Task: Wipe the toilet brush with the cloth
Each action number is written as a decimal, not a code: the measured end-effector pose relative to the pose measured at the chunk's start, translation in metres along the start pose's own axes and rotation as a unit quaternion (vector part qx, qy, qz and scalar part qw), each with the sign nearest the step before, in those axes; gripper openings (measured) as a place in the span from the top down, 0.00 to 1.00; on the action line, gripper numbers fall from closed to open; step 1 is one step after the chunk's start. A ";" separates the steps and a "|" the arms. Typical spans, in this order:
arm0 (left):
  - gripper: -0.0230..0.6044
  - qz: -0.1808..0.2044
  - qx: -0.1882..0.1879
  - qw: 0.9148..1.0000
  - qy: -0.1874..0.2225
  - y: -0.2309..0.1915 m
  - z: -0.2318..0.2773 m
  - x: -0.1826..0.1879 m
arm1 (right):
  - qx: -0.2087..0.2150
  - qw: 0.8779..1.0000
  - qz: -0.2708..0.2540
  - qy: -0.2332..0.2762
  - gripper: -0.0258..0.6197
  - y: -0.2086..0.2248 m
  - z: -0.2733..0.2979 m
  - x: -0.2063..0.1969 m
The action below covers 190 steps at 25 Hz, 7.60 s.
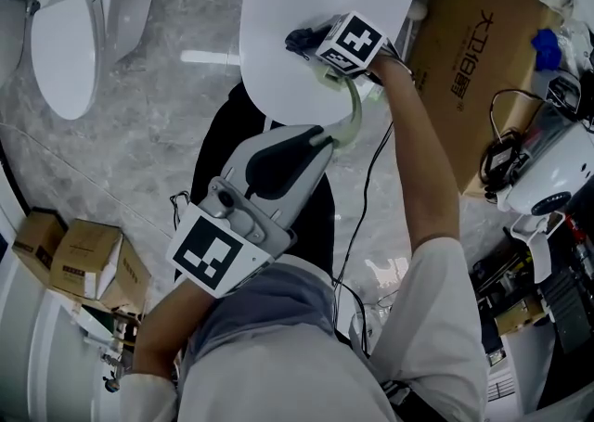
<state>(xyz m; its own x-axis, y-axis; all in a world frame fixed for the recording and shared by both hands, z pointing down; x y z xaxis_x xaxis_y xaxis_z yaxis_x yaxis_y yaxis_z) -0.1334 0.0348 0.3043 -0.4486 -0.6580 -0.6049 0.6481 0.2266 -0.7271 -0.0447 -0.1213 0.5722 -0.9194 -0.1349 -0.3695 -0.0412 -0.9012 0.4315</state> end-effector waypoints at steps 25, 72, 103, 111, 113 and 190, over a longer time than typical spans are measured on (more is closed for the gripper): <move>0.96 0.023 0.002 1.000 0.003 -0.001 0.006 0.009 | -0.075 0.968 0.208 0.123 0.81 0.029 -0.026 -0.045; 0.96 0.063 0.029 0.997 -0.026 0.010 0.031 0.022 | -0.143 0.831 0.460 0.277 0.81 -0.019 -0.033 -0.224; 0.96 0.076 -0.007 0.995 -0.060 0.010 0.046 0.035 | -0.148 0.524 0.678 0.494 0.81 -0.146 0.052 -0.237; 0.96 0.084 -0.033 0.992 -0.082 0.008 0.047 0.037 | -0.165 0.376 0.740 0.532 0.81 -0.169 0.071 -0.206; 0.96 0.117 -0.042 0.988 -0.089 0.012 0.045 0.037 | -0.167 0.342 0.750 0.541 0.81 -0.175 0.076 -0.195; 0.96 0.085 -0.054 0.992 -0.081 0.005 0.065 0.053 | -0.221 0.731 0.573 0.297 0.81 -0.167 -0.003 -0.163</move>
<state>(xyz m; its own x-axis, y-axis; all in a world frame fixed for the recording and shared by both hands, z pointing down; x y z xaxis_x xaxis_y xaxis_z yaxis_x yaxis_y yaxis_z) -0.1144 -0.0458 0.2897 -0.2280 -0.7091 -0.6673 0.6317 0.4138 -0.6556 0.1135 0.0497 0.5577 0.0863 -0.9428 -0.3220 0.8739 -0.0836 0.4788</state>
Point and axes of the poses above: the fingertips, and each gripper's own axes: z forward along the fingers, y to its right, x out of its top, the point moved 10 cm from there along -z, backward along the fingers, and after that the axes turned 8 degrees about -z, right-handed, at the moved point
